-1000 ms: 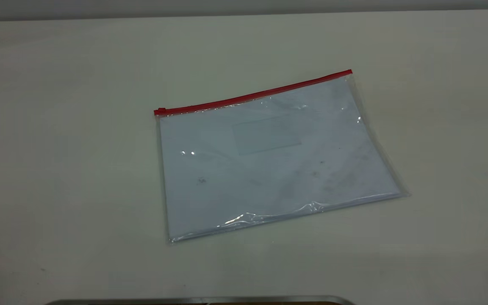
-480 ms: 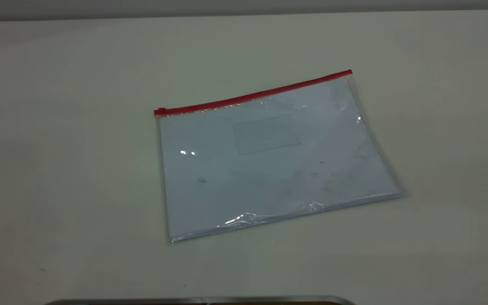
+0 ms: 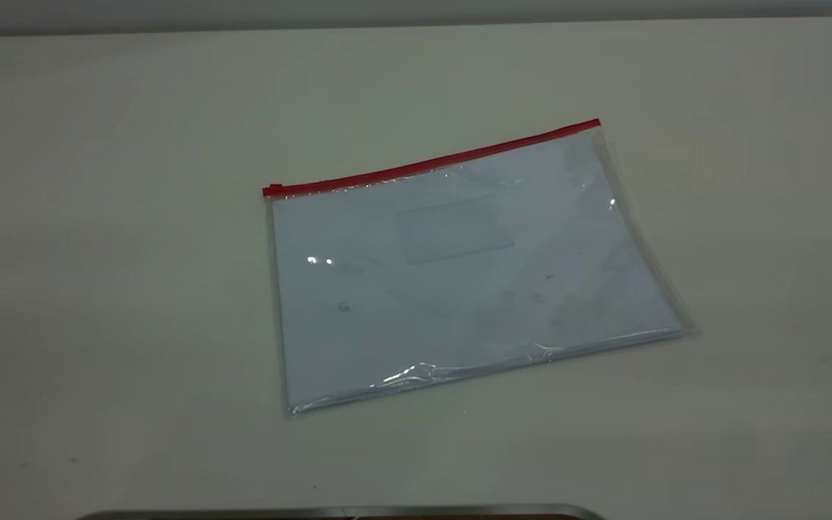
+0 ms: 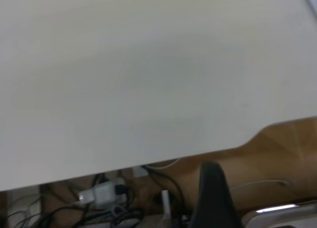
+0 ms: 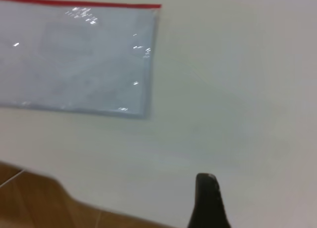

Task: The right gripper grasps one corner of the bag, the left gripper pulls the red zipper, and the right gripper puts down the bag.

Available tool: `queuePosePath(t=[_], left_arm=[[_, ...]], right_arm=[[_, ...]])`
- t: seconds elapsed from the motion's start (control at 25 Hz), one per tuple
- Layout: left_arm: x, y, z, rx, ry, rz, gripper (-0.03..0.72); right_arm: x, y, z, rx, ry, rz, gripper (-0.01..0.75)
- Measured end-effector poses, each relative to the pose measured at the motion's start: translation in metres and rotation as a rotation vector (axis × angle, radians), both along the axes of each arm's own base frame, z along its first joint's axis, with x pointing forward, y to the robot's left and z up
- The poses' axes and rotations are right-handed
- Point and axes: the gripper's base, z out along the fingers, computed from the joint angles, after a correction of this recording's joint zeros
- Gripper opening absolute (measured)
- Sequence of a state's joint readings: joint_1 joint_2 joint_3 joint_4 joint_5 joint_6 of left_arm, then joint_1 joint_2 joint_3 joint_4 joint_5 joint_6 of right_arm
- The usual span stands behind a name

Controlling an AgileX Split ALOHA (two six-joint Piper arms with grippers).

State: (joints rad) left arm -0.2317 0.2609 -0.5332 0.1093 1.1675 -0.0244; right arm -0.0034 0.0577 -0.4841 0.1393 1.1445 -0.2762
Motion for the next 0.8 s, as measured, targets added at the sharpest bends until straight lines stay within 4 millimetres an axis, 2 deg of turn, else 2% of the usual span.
queuePosePath(t=[0.2,0.4,0.8], left_arm=[[-0.001,-0.008,-0.001,-0.035,0.012,-0.099,0.586],[0.001,-0.012,-0.012,-0.035,0.028,-0.168,0.586],[0.002,-0.011,-0.012,-0.082,0.026,-0.078,0.586]], right_arm=[[0.000,-0.001,0.000,0.005,-0.005,-0.021,0.578],[0.000,-0.001,0.000,0.004,-0.005,-0.021,0.578],[0.000,-0.001,0.000,0.004,-0.005,-0.021,0.578]])
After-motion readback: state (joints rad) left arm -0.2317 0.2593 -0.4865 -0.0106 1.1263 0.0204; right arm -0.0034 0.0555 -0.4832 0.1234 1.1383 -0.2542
